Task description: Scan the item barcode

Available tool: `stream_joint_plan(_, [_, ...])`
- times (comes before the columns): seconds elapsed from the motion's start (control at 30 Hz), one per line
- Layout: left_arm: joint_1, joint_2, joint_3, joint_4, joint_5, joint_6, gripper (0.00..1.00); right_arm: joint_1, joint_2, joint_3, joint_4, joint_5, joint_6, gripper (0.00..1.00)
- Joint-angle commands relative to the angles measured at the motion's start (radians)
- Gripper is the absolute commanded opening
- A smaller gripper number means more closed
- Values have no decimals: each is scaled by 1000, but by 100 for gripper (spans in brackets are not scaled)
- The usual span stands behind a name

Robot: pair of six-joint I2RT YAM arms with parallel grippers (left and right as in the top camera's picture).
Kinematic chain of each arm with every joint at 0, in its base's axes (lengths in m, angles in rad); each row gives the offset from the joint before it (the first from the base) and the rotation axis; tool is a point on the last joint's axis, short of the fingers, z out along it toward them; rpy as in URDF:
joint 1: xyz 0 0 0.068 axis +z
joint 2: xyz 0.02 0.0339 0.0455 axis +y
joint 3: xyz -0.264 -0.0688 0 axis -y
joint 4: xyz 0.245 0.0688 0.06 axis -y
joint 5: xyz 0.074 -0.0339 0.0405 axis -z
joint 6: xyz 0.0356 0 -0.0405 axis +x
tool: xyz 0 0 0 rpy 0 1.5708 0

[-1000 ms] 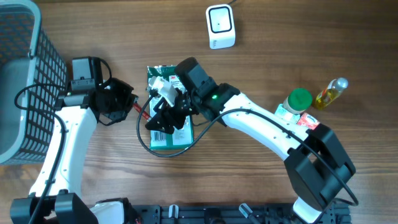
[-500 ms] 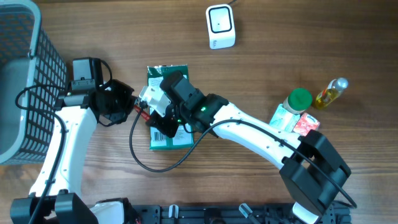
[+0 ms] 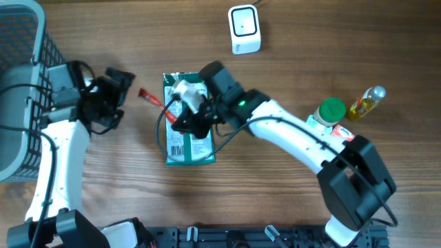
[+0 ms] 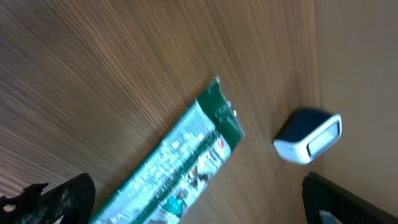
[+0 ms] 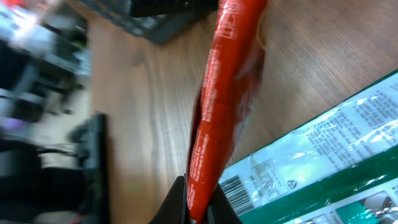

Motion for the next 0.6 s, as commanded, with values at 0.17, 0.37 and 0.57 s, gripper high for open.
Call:
stream_joint_plan(0.17, [120, -9, 1, 0, 3, 34, 100, -193, -18, 5, -181, -648, -90, 4])
stream_joint_plan(0.37, [120, -9, 1, 0, 3, 34, 100, -215, -24, 5, -235, -767, -171, 4])
stream_joint_plan(0.57, [120, -9, 1, 0, 3, 34, 100, -215, -138, 5, -245, -351, -168, 4])
